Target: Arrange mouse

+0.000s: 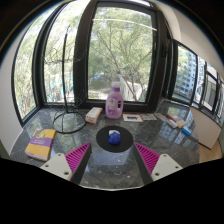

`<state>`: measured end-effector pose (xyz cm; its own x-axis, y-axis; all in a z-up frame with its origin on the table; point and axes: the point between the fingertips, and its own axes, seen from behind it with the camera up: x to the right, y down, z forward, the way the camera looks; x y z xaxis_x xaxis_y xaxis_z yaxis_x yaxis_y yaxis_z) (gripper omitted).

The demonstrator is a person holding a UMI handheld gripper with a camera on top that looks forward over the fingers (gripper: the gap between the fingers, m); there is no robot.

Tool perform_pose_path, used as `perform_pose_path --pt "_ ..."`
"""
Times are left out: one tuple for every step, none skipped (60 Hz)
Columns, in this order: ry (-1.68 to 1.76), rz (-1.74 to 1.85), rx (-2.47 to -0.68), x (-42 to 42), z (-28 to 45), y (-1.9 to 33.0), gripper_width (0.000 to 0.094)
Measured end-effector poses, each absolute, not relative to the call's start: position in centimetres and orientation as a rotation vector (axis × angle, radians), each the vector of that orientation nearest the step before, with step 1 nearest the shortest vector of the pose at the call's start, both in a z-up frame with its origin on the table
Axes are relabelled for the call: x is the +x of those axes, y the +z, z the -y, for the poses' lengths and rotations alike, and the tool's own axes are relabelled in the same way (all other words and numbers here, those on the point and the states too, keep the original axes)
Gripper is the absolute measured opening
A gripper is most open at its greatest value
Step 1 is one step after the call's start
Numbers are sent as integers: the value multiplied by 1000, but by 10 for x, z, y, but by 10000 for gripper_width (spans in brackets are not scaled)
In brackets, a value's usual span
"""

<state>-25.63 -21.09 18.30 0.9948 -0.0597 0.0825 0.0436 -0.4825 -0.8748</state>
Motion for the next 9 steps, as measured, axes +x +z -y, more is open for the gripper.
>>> perform_pose_path --pt "-120 -13 -2071 -257 213 184 852" --pt "-116 -16 -2070 -258 214 185 853" --pt "-114 -17 -2069 -259 216 186 852" --pt "-112 -15 -2069 -260 217 186 853" --pt "-112 -12 -2069 -261 218 187 852" --pt "-112 -10 -2070 -262 219 188 852" --pt "-112 -9 -2070 -263 220 189 852" --pt "-111 -9 -2069 -264 220 188 854" --pt "-110 -11 -2068 -264 220 189 855"
